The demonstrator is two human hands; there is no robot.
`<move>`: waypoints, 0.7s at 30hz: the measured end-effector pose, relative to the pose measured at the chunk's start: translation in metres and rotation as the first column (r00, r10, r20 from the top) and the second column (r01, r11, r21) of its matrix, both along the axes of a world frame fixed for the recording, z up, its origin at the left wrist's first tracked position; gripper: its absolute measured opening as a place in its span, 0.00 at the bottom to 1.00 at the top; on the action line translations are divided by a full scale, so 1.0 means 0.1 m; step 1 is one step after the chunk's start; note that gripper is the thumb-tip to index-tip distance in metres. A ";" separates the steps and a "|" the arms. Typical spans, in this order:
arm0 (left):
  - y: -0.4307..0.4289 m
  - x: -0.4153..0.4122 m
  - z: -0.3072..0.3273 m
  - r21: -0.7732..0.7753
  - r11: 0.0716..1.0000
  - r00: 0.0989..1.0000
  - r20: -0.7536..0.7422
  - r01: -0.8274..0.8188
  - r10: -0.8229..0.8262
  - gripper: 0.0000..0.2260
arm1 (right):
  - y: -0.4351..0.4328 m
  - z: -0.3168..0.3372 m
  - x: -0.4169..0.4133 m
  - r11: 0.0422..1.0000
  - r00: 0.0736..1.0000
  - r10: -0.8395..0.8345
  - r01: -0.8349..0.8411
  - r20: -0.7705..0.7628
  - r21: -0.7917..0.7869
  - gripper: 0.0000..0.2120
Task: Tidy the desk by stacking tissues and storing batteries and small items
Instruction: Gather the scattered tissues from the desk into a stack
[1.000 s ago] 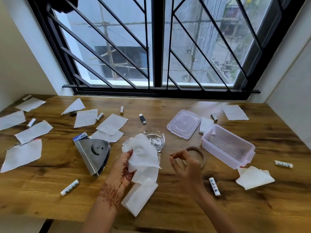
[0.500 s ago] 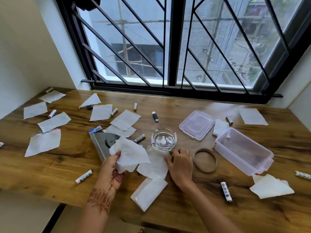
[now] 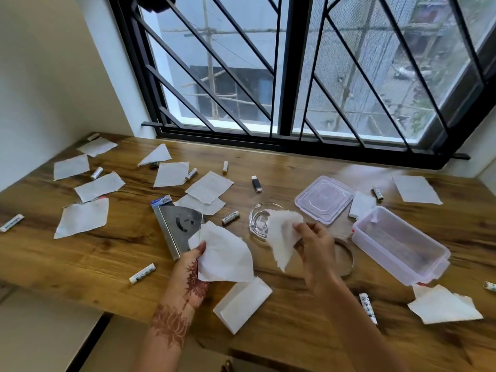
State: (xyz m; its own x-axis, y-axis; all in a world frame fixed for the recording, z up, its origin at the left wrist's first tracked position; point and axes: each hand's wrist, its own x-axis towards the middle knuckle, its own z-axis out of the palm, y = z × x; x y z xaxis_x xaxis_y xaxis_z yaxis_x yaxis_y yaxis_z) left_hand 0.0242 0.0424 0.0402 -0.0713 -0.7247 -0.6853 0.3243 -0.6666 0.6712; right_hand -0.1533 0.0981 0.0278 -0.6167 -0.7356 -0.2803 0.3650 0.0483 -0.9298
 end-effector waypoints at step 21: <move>0.02 0.06 -0.01 -0.040 0.999 0.999 -0.001 0.032 -0.032 0.19 | 0.07 -0.22 0.25 0.949 0.588 0.289 -0.280 -0.756 0.145 0.05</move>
